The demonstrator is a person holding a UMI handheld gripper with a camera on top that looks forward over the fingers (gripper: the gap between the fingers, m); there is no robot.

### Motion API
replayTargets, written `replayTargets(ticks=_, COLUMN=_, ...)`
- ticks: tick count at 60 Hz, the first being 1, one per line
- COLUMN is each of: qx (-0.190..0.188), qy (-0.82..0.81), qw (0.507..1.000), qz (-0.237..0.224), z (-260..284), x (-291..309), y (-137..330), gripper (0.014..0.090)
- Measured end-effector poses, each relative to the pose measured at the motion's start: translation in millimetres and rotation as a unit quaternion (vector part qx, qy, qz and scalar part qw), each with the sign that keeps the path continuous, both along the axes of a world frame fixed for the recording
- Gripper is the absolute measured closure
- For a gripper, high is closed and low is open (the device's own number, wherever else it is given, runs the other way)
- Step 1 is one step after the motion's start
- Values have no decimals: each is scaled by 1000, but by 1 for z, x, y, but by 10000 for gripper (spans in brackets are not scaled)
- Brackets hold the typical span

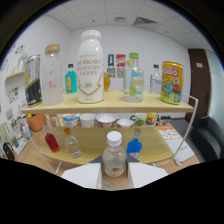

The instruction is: Make me a cup of Mojito.

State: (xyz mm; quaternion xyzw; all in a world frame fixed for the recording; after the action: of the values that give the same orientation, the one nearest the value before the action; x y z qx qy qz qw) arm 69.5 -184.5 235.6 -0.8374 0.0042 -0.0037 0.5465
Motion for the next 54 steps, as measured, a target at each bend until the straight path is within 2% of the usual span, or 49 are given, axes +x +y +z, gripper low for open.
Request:
replayTargets(ticks=17, qx=-57, qy=-42, qw=997, qz=-42, z=-68, x=59, y=-46, gripper=707)
replayTargets(ticks=27, qx=-66, qy=-141, qw=987, qz=-30, z=-82, x=70, y=-46, gripper=707)
replayTargets(ticks=34, qx=-60, qy=-275, qw=960, qz=-5, z=-75, x=76, y=-38, gripper=706)
replayTargets(ticks=38, qx=-47, qy=-363, qw=931, qz=13, z=-65, x=77, y=-32, gripper=708)
replayTargets(ticks=43, qx=-35, qy=-487, qw=872, qz=45, z=-55, x=75, y=-27, gripper=709)
replayTargets(ticks=54, qx=-8, qy=-711, qw=696, qz=103, z=-35, x=57, y=-11, gripper=711)
